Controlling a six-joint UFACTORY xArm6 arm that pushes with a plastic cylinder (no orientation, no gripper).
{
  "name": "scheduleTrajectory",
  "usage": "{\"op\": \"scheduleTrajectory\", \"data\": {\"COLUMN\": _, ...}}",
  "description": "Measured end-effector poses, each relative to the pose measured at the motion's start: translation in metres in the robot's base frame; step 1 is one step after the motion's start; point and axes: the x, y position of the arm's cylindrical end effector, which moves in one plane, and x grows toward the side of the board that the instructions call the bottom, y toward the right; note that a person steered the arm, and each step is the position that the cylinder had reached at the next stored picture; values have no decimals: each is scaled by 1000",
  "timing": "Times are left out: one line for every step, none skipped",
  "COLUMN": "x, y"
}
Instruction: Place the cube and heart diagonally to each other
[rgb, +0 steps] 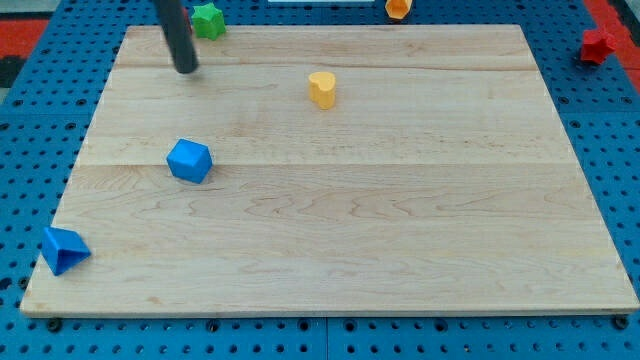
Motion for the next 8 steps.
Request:
{"op": "scheduleTrajectory", "data": {"x": 119, "y": 52}}
{"op": "scheduleTrajectory", "data": {"x": 16, "y": 115}}
{"op": "scheduleTrajectory", "data": {"x": 65, "y": 183}}
{"op": "scheduleTrajectory", "data": {"x": 195, "y": 198}}
{"op": "scheduleTrajectory", "data": {"x": 125, "y": 194}}
{"op": "scheduleTrajectory", "data": {"x": 49, "y": 171}}
{"op": "scheduleTrajectory", "data": {"x": 82, "y": 270}}
{"op": "scheduleTrajectory", "data": {"x": 227, "y": 313}}
